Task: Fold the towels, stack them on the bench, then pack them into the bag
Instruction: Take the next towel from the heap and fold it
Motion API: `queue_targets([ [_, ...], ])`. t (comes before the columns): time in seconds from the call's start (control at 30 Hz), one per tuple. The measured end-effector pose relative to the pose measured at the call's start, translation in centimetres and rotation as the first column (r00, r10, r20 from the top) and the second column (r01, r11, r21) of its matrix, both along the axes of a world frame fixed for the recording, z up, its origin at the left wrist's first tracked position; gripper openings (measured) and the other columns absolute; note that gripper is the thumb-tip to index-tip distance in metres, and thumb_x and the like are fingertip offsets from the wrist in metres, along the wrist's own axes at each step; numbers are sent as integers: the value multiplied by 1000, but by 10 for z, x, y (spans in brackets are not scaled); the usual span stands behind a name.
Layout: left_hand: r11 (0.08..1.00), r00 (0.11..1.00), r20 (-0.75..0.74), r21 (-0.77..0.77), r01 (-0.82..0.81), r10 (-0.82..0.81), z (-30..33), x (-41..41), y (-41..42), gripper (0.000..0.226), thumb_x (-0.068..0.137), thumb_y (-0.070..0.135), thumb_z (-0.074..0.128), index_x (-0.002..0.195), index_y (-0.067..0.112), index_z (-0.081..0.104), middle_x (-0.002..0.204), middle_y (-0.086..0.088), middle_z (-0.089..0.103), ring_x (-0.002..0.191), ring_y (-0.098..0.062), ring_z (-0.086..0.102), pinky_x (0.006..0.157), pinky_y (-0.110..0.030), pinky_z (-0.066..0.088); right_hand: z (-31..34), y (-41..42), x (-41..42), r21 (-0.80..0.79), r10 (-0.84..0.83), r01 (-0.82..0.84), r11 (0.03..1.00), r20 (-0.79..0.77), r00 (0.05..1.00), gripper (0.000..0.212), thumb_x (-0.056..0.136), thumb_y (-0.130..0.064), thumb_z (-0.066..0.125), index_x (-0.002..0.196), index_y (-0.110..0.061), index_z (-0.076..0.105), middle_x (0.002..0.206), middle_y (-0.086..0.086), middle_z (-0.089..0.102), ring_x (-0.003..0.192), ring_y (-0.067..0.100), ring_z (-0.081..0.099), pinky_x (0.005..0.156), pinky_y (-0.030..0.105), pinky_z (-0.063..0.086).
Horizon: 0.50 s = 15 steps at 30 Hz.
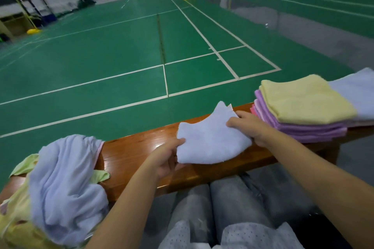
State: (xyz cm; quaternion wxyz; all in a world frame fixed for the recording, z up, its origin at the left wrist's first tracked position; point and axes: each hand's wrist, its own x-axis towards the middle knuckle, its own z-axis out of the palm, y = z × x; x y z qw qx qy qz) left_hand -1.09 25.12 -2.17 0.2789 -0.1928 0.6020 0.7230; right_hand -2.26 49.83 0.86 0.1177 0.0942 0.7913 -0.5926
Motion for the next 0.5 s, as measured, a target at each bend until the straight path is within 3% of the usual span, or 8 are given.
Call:
queue_targets([
  [0.1, 998, 995, -95, 49, 31, -27, 18, -4, 24, 34, 87, 25, 63, 119, 14, 61, 103, -7, 68, 84, -21, 63, 65, -29, 55, 26, 27, 3, -85, -37, 33, 996, -47, 998, 22, 84, -14, 58, 105, -9, 58, 102, 11, 66, 92, 27, 64, 82, 40, 51],
  [0.23, 981, 968, -208, 104, 162, -137, 46, -10, 65, 19, 91, 24, 57, 109, 17, 58, 91, -2, 69, 72, -15, 64, 58, -25, 57, 63, 69, 12, -133, -83, 66, 989, -134, 988, 41, 62, -21, 58, 101, -9, 61, 97, 12, 68, 82, 25, 66, 73, 35, 51],
  [0.33, 958, 927, -286, 80, 275, -242, 63, -17, 102, 16, 92, 24, 56, 107, 19, 57, 86, 1, 68, 72, -15, 61, 59, -26, 58, 89, 107, 17, -124, -116, 95, 988, -174, 978, 33, 67, -18, 61, 99, -11, 62, 91, 7, 69, 77, 20, 66, 67, 29, 52],
  [0.43, 929, 887, -324, 59, 366, -329, 77, -25, 144, 16, 94, 20, 54, 110, 20, 56, 75, 1, 65, 57, -12, 60, 52, -25, 56, 106, 151, 19, -112, -179, 160, 981, -185, 966, 35, 59, -20, 57, 93, -12, 62, 88, 7, 69, 75, 19, 65, 63, 27, 51],
  [0.5, 904, 859, -343, 60, 424, -380, 84, -31, 172, 24, 93, 16, 56, 116, 19, 55, 79, -3, 63, 53, -12, 60, 51, -25, 56, 112, 180, 18, -106, -239, 223, 969, -182, 954, 32, 58, -20, 56, 89, -12, 60, 86, 7, 67, 74, 21, 64, 63, 28, 51],
])
